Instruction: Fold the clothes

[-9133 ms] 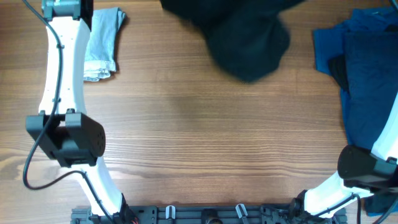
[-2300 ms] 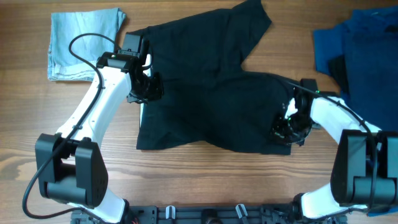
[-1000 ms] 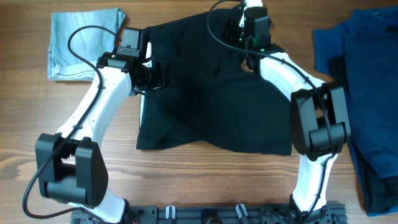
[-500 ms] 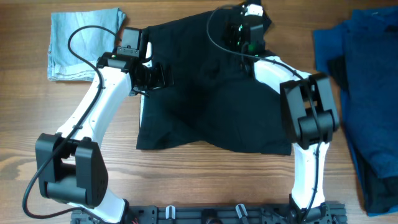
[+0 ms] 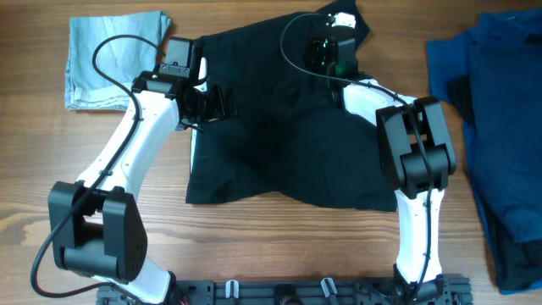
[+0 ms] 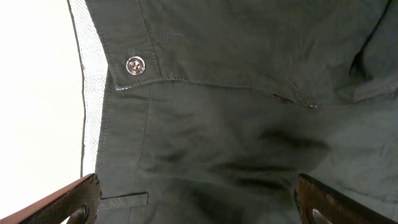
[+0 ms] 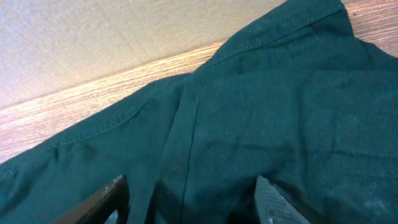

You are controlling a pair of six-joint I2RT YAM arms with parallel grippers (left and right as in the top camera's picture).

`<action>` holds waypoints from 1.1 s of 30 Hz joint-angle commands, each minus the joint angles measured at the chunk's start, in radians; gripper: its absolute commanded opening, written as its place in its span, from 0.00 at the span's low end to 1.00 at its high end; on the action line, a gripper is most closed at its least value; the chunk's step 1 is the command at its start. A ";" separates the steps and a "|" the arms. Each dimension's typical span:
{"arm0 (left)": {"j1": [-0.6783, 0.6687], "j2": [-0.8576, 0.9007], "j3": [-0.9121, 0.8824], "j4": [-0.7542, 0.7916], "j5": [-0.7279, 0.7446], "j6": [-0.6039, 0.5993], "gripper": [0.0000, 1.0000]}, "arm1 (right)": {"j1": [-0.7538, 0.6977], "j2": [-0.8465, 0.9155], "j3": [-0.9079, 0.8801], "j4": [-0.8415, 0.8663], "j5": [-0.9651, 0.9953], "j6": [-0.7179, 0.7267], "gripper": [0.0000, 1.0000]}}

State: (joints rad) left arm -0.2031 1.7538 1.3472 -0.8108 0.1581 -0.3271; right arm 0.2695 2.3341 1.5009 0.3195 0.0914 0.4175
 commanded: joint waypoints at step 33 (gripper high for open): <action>-0.002 0.012 -0.006 0.000 0.008 0.005 1.00 | -0.042 -0.216 0.019 -0.276 -0.095 0.011 0.67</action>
State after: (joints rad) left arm -0.2031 1.7538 1.3472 -0.8108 0.1581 -0.3271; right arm 0.2249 2.1262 1.5059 0.0177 0.0479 0.4046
